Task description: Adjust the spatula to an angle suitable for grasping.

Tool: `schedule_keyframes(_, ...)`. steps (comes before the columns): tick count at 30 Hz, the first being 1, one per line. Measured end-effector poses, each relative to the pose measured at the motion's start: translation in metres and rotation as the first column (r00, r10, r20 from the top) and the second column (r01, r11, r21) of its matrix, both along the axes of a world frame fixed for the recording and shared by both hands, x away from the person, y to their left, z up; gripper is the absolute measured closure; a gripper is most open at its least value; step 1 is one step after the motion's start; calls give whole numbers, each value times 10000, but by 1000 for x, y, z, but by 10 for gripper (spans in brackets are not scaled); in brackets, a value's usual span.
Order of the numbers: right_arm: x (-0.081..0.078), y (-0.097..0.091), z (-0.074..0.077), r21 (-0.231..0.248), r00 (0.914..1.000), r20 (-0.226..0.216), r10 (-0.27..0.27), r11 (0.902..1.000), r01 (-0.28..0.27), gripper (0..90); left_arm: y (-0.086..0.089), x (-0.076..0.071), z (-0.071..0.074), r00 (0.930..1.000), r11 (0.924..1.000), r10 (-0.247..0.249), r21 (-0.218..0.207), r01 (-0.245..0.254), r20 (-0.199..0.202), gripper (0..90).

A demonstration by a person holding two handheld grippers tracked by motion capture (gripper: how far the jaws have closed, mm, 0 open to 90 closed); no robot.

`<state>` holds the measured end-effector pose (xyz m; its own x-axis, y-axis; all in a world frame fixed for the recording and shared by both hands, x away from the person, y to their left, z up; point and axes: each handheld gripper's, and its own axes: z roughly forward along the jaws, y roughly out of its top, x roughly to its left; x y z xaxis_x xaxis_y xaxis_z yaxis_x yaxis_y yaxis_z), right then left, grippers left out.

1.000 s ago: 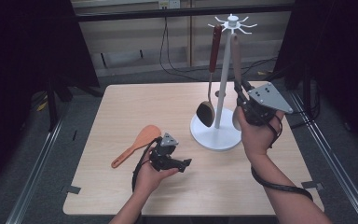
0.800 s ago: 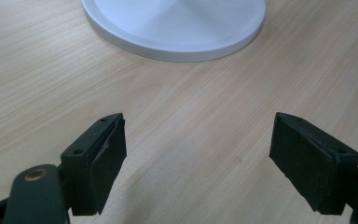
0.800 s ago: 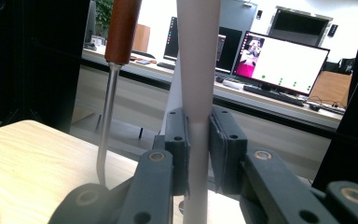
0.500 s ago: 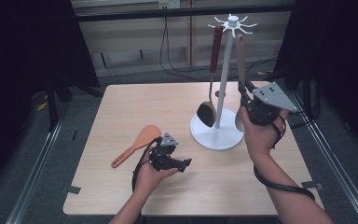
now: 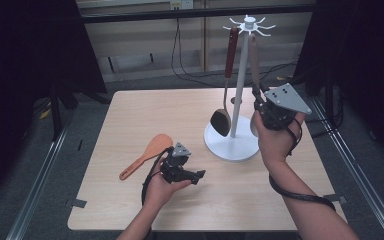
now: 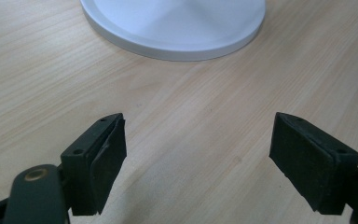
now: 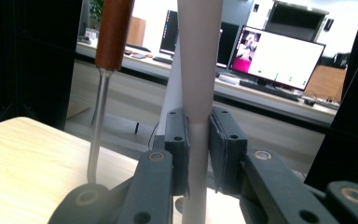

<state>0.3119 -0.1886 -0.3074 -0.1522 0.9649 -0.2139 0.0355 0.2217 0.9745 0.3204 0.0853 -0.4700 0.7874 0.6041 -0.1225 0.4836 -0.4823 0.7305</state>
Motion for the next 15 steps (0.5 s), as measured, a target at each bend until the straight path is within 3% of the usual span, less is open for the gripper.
schedule_keyframes(15, 5, -6, -3, 342, 9992, -360, 153, 9993, -141, 786, 0, 0, 0, 10000, 9999, -71, 95, 71, 16, 185)
